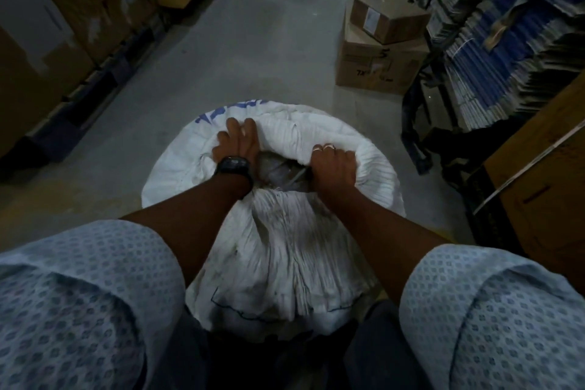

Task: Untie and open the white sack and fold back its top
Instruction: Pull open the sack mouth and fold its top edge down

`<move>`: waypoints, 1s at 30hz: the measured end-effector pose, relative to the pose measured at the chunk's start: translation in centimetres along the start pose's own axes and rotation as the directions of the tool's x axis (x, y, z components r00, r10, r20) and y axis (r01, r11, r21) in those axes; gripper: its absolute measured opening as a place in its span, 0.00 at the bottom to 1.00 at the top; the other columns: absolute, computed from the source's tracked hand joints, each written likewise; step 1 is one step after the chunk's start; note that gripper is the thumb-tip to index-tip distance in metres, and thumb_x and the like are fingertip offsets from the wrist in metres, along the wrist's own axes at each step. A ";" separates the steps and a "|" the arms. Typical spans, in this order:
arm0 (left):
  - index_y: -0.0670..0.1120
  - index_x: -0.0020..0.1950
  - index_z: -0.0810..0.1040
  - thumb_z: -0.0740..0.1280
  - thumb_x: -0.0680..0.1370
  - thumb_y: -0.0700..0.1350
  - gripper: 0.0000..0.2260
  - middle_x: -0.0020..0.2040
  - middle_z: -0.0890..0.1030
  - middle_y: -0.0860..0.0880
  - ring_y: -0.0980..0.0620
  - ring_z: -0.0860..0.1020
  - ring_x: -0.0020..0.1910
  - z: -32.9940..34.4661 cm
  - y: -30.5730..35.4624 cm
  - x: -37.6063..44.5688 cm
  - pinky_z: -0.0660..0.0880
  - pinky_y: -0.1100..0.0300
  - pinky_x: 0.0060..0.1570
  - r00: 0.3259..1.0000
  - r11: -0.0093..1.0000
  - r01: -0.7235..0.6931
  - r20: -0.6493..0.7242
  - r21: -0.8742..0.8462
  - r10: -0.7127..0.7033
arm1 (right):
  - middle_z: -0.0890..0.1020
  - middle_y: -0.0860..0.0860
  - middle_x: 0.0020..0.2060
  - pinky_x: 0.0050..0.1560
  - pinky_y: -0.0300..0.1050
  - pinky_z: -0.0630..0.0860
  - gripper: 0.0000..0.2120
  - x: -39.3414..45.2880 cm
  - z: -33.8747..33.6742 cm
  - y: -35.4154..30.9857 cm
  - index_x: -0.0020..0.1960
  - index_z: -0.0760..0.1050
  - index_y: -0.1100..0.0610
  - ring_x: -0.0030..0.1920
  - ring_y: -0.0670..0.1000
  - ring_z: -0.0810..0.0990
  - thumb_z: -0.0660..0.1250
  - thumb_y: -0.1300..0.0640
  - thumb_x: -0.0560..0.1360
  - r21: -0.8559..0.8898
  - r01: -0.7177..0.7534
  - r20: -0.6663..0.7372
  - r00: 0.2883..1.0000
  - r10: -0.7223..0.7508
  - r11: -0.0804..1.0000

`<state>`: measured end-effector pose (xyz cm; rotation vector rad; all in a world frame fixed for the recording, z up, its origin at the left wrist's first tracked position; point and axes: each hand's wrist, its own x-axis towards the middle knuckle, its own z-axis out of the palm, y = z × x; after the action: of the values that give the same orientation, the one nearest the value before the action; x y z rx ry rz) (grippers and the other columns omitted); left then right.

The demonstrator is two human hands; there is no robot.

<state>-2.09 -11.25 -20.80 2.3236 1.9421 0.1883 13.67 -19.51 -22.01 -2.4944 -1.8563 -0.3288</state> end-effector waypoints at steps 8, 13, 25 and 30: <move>0.45 0.73 0.63 0.60 0.79 0.45 0.22 0.73 0.62 0.38 0.35 0.59 0.72 -2.5 -3.6 1.0 0.63 0.39 0.67 0.999 0.992 0.030 0.017 0.126 -0.032 | 0.81 0.58 0.55 0.58 0.50 0.71 0.14 2.0 -3.7 1.2 0.55 0.77 0.59 0.58 0.60 0.79 0.57 0.54 0.80 0.492 -0.358 -0.005 0.910 0.414 0.793; 0.41 0.63 0.75 0.64 0.77 0.50 0.19 0.63 0.76 0.35 0.34 0.75 0.61 -6.7 -2.9 2.8 0.72 0.46 0.61 0.998 0.991 0.069 0.011 -0.111 -0.069 | 0.80 0.62 0.57 0.56 0.54 0.74 0.16 3.2 -6.8 3.1 0.57 0.76 0.60 0.58 0.64 0.79 0.54 0.52 0.80 0.681 -0.436 0.021 0.814 0.580 0.588; 0.30 0.66 0.70 0.57 0.82 0.37 0.16 0.69 0.71 0.32 0.36 0.71 0.67 -5.7 -1.4 9.9 0.66 0.51 0.64 0.939 0.837 0.284 0.313 -0.469 -0.143 | 0.77 0.60 0.63 0.60 0.50 0.69 0.23 9.8 -4.3 5.9 0.64 0.74 0.62 0.62 0.61 0.75 0.56 0.48 0.78 0.737 -0.620 0.209 0.586 0.783 0.268; 0.36 0.72 0.66 0.57 0.82 0.46 0.21 0.73 0.67 0.37 0.39 0.68 0.70 -1.6 -1.2 10.4 0.65 0.53 0.69 0.913 0.837 0.324 0.379 -0.440 -0.154 | 0.77 0.59 0.62 0.60 0.53 0.73 0.26 11.2 1.0 5.7 0.64 0.74 0.60 0.60 0.61 0.77 0.58 0.42 0.75 0.709 -0.669 0.323 0.591 0.739 0.224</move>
<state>-1.66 -0.77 -19.11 1.6428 1.7408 0.2265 22.33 -10.52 -20.40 -2.2136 -0.3742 0.3603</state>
